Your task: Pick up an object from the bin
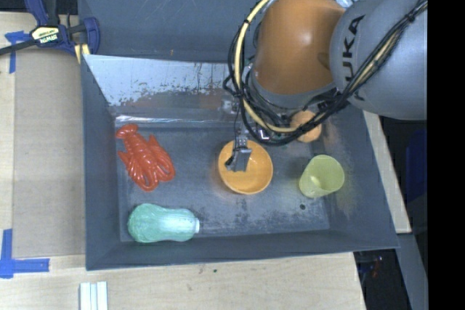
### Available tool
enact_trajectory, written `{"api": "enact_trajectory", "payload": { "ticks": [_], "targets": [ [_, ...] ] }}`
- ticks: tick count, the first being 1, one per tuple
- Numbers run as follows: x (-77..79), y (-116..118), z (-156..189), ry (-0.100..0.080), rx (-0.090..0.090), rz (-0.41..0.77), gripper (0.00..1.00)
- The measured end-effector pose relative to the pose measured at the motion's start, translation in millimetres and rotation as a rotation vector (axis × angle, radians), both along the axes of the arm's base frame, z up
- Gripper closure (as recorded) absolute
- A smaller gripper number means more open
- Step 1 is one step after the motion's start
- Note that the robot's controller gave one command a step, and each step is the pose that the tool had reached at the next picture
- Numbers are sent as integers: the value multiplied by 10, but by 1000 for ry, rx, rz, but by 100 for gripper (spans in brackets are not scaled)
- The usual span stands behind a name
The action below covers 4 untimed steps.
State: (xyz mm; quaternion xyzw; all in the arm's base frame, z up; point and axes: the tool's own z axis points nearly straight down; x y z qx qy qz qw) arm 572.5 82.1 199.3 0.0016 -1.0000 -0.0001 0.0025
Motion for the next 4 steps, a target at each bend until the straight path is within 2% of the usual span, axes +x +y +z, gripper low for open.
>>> {"api": "enact_trajectory", "payload": {
  "ticks": [1,2,3,4],
  "targets": [
    [15,-6,51,-8,1,-3,0],
    [330,-622,-1330,-3,-1,28,0],
    [486,-610,-1281,-23,2,152,0],
    [356,-610,-1278,-11,1,33,0]
  ]
}}
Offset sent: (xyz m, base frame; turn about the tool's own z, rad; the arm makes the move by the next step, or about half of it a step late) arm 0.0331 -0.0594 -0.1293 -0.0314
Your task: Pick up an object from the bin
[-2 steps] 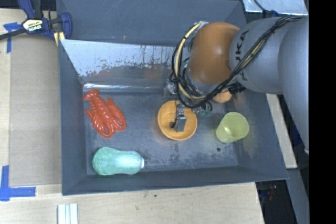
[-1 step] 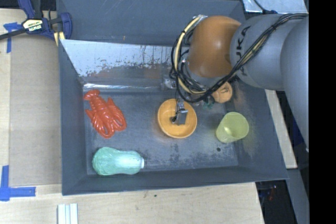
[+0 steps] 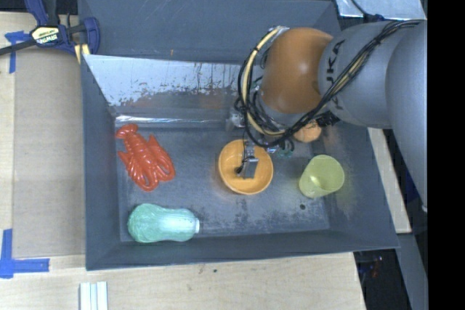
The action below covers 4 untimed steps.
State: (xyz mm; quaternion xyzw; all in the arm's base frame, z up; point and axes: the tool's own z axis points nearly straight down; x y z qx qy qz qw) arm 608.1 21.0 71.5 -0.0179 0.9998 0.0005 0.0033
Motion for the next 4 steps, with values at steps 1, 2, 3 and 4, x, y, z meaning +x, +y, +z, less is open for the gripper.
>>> {"api": "enact_trajectory", "payload": {
  "ticks": [1,2,3,4],
  "targets": [
    [135,-4,5,-14,0,116,0],
    [23,-4,20,-6,1,1,100],
    [23,-4,20,-6,1,0,100],
    [12,-5,98,-5,1,1,100]
  ]
}}
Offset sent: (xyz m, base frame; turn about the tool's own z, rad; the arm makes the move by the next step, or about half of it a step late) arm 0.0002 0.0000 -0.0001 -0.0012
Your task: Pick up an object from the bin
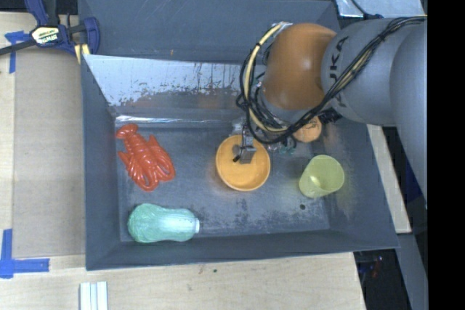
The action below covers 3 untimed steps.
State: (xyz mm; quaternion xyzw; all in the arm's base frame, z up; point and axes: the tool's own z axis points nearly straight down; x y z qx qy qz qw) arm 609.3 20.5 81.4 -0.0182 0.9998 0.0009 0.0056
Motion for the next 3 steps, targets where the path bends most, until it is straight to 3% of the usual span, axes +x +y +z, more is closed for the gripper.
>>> {"api": "enact_trajectory", "payload": {
  "ticks": [3],
  "targets": [
    [14,-6,768,-6,0,-1,100]
  ]
}}
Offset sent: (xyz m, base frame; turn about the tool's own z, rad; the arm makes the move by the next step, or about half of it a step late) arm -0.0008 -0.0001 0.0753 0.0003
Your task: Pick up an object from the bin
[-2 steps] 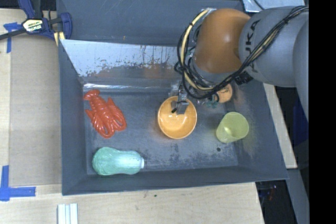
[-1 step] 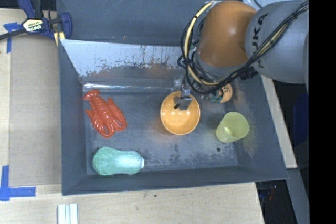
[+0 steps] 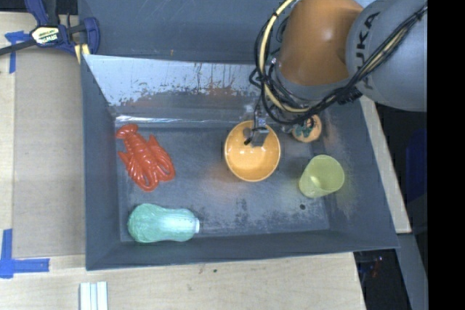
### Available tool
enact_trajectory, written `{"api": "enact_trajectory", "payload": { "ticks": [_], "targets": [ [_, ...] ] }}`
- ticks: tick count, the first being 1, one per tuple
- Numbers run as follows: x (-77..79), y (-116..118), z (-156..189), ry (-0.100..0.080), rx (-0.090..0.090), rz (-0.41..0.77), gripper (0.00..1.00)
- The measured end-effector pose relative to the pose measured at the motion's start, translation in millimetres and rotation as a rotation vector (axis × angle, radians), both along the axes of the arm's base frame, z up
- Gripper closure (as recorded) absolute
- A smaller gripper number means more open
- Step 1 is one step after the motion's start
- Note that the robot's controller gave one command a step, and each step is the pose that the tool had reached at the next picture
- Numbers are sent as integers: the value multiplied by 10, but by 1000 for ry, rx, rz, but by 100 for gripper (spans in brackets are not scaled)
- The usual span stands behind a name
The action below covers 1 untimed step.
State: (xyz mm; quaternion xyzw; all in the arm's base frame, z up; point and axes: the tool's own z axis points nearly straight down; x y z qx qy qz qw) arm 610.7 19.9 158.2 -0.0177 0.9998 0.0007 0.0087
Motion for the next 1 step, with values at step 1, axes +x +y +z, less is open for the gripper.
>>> {"api": "enact_trajectory", "payload": {
  "ticks": [1],
  "targets": [
    [-2,0,139,0,0,0,100]
  ]
}}
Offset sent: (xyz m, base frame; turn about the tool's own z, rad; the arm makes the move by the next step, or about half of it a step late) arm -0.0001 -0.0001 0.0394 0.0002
